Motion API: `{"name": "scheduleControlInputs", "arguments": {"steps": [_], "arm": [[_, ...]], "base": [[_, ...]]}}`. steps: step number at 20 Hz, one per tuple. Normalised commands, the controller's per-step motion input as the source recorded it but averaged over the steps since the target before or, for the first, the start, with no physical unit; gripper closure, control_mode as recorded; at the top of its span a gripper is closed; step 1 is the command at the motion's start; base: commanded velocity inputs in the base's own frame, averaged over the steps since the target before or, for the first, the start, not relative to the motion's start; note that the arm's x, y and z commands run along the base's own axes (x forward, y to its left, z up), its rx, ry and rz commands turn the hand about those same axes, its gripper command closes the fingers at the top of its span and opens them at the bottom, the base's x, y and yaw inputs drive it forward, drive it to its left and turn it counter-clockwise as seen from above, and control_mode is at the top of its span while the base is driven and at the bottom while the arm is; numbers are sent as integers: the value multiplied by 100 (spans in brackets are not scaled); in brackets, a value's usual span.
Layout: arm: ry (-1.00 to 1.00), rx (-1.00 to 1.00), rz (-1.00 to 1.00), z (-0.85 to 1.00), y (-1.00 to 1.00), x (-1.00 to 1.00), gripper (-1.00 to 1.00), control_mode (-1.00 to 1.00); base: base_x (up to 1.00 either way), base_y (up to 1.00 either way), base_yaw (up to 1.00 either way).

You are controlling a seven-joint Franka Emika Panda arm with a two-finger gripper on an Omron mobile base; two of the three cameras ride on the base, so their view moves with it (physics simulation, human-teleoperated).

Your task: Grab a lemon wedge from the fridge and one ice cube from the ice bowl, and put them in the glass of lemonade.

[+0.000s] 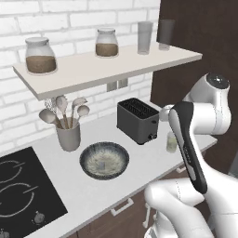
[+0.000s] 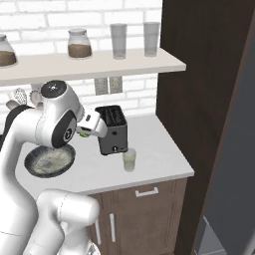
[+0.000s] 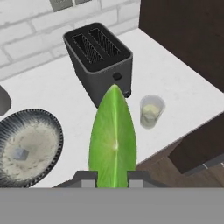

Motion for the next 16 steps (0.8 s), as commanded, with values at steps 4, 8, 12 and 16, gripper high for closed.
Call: {"name": "scheduleControlInputs", "arguments": {"steps": [4,8,12,16], "arm": [[0,0,0,0,1,0,100,-100],[0,0,0,0,0,0,100,-100],[0,0,0,0,0,0,100,-100],[0,0,8,-1,0,1,100,-100]], "base": [[9,20,-3],[0,0,0],[0,0,0],[0,0,0]]}}
